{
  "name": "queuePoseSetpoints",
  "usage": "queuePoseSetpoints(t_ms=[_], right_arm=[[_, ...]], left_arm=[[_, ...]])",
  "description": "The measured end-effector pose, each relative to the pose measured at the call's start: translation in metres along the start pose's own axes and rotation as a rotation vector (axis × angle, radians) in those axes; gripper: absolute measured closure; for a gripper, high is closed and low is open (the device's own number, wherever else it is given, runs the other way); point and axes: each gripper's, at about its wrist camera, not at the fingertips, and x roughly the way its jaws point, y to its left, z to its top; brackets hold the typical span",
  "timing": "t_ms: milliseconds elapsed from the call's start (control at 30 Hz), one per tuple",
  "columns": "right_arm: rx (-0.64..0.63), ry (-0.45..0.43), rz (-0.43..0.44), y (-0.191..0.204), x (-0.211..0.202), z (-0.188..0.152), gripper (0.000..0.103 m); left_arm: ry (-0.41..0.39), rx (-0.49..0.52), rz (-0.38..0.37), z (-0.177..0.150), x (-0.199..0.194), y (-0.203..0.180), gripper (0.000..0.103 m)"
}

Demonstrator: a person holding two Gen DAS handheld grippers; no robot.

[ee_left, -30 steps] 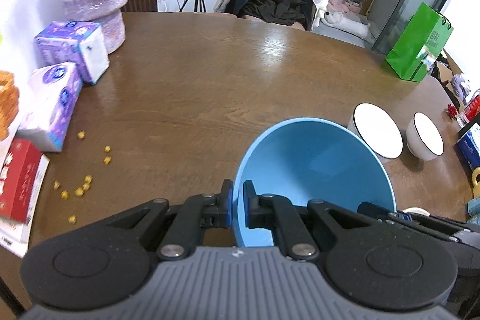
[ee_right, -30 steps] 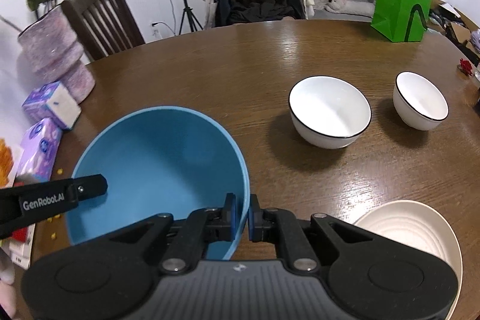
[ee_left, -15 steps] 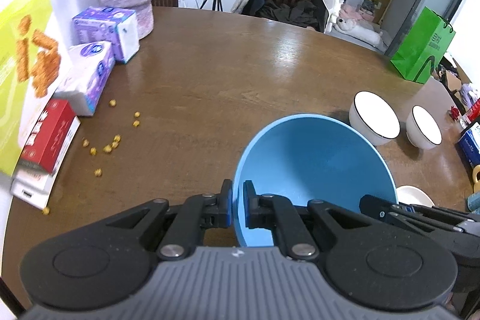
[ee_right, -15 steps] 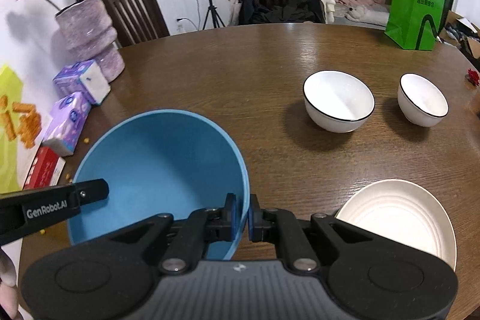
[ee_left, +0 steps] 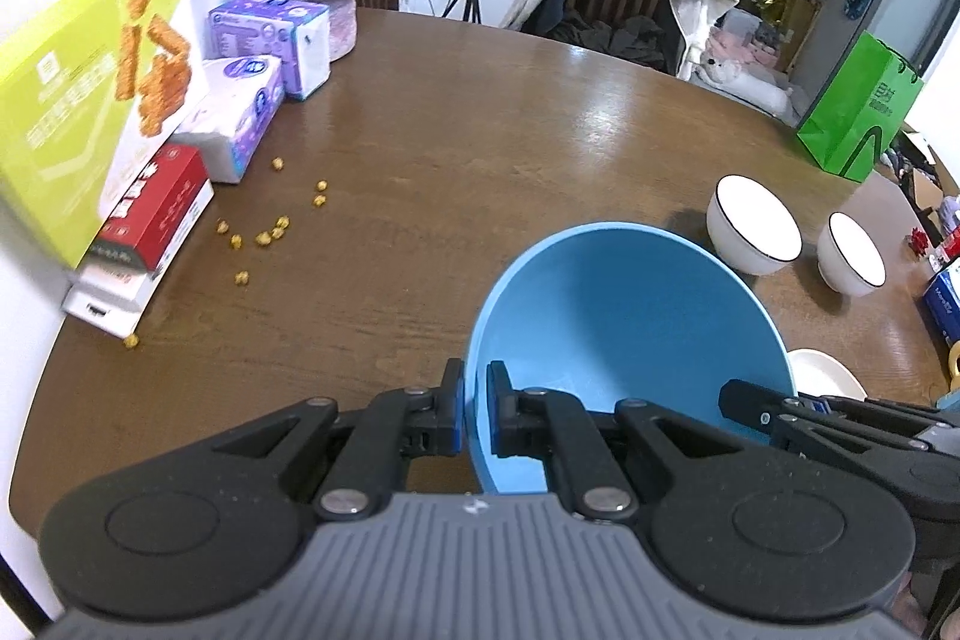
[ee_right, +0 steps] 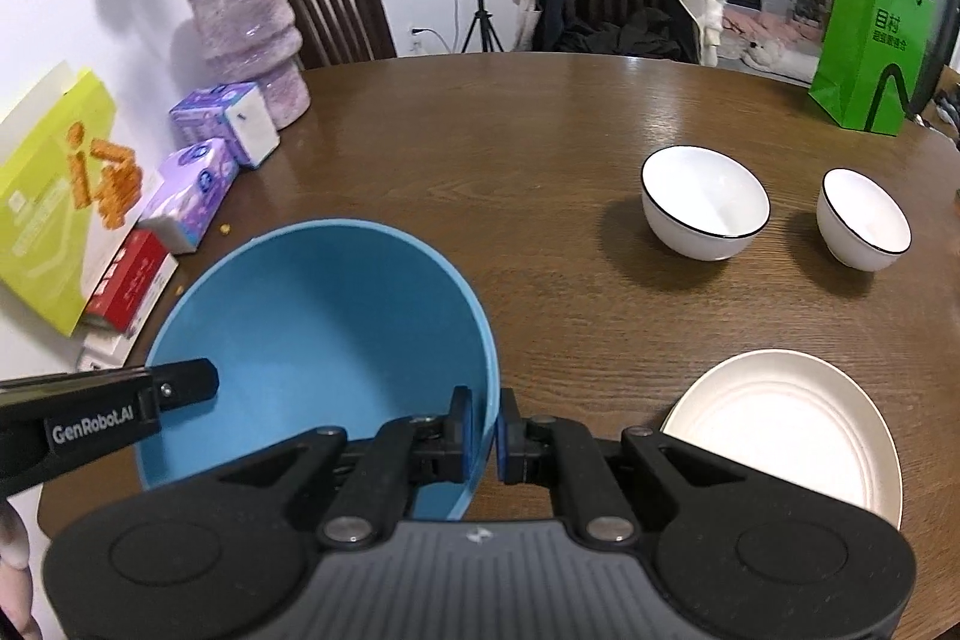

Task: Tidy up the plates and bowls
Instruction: 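Lift the blue bowl with both grippers and carry it back toward the plates, then lower the blue bowl onto the table beside the plate stack and open both grippers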

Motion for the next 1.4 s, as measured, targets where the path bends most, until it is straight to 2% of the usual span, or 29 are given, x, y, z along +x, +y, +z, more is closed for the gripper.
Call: queuePoseSetpoints(t_ms=[567,1133,1400], right_arm=[[-0.074,0.009,0.057,0.004,-0.009,-0.013,0.096],[-0.152,0.075,0.094,0.036,0.018,-0.015,0.096],[-0.182,0.110,0.098,0.057,0.040,-0.013,0.096]], left_arm=[[0.013,-0.047,0.058,-0.031,-0.010,0.008,0.095],[0.045,-0.106,0.113,-0.037,0.004,0.044,0.095],[0.088,-0.113,0.138,-0.035,0.020,0.063,0.095]])
